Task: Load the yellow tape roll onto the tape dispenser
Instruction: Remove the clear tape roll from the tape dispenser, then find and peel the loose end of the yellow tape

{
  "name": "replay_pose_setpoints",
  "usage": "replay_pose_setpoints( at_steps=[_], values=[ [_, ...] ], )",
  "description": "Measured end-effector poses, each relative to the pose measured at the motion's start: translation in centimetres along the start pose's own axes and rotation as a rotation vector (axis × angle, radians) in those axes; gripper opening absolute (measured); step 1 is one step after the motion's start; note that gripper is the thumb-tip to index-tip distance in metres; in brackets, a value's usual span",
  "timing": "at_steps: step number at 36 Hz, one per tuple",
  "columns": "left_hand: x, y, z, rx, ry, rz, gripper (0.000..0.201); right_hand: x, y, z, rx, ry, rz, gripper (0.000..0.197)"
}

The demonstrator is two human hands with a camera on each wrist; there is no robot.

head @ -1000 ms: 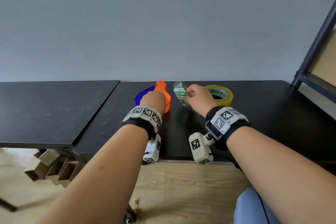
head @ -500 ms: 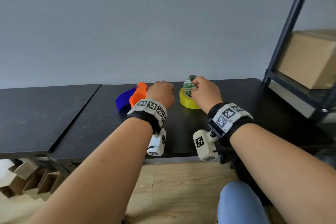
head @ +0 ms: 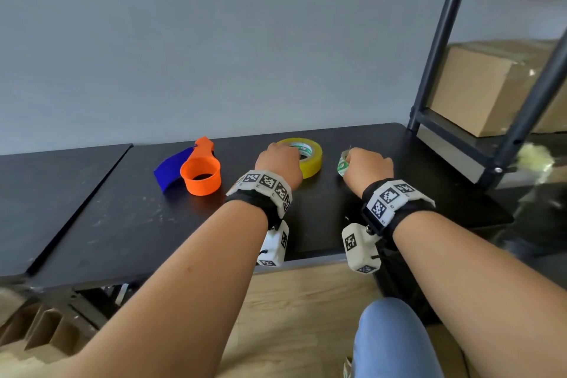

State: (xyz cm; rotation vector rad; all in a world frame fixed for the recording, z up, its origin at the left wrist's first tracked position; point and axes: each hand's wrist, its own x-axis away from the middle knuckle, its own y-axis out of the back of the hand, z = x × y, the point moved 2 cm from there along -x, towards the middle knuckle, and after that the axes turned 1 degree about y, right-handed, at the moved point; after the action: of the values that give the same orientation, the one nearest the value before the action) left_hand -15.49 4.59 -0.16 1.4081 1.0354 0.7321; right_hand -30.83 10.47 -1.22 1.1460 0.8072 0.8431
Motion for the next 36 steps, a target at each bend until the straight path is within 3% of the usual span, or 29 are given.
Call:
replay_pose_setpoints(
  at_steps=[5,12,17,27,36],
  values=[
    [-0.1,-0.3,0.1,0.043,0.026,0.028,0.038,-0.5,-0.4,0.1,0.002,0.019,0.028,0.018],
    [-0.6,0.1,1.1,0.079,0.030,0.011,0.040,-1.3,-0.1,1.1,-0.151,0.039,-0.047,0.029],
    [-0.6,0.7,2.8,0.084,0.069,-0.005,0.042,-1.8,0.4,3.6,-0.295,0.168,-0.064,0.032],
    [0.1,1.4,6.5,0.202,0.145,0.041,0.040,-1.9,-1.8,8.2,-0.240,0.276,0.186,0.053],
    [0.2,0.5,7.9,0.506,0.242,0.041,0.032,-1.9,-2.6,9.5,-0.107,0.288,0.223,0.042]
  ],
)
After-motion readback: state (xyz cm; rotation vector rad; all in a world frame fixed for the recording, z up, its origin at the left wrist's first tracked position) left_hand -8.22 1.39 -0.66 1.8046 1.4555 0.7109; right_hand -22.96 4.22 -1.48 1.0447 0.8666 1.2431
